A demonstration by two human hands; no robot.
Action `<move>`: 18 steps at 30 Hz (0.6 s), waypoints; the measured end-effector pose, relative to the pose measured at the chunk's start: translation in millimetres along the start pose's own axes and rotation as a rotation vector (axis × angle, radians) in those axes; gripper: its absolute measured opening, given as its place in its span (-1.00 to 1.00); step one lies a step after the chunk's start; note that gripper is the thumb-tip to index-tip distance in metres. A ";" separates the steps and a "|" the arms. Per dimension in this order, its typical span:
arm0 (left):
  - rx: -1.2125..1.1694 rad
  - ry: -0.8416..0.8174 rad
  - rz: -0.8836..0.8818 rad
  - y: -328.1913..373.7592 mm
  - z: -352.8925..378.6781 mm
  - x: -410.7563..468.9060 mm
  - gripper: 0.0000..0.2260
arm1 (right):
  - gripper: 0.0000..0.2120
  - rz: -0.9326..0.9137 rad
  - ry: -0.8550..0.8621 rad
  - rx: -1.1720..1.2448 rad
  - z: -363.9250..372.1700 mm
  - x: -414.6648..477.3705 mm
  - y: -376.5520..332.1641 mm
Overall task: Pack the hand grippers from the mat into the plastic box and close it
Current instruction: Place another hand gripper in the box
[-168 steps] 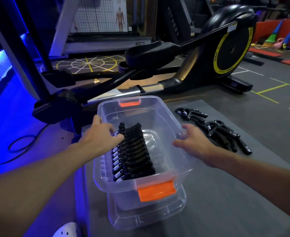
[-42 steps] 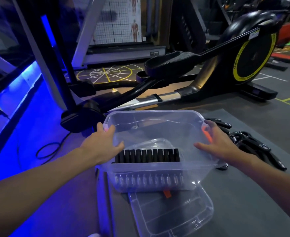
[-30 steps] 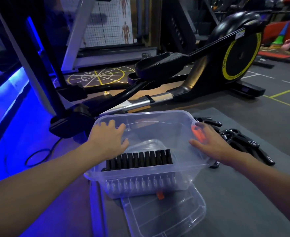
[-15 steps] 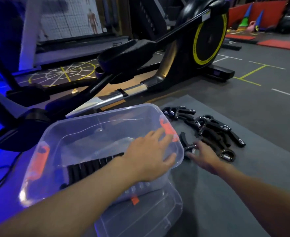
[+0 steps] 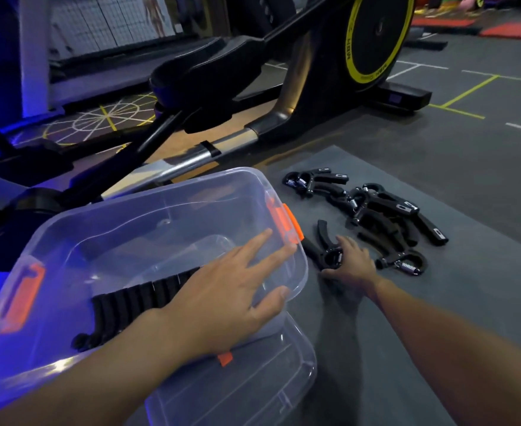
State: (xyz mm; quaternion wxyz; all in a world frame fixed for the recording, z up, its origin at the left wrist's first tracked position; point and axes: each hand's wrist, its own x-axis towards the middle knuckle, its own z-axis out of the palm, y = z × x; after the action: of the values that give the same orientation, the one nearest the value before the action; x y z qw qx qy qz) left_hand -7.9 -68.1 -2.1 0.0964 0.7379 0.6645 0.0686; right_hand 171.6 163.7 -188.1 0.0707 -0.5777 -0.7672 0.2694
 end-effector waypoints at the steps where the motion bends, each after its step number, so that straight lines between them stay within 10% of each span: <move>1: -0.001 -0.009 -0.008 1.0 -0.1 0.4 -0.50 | 0.00 0.004 0.011 0.011 -0.1 -0.5 -0.3; 18: -0.013 -0.011 -0.017 -0.3 3.7 3.8 -0.47 | -0.79 -0.053 0.182 0.224 19.1 -60.6 -21.5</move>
State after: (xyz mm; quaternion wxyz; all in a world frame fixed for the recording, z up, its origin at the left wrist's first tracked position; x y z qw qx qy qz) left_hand -6.9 -64.5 -5.9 0.1057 0.7321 0.6695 0.0681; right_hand 164.9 97.3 -181.3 0.2109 -0.5679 -0.7377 0.2980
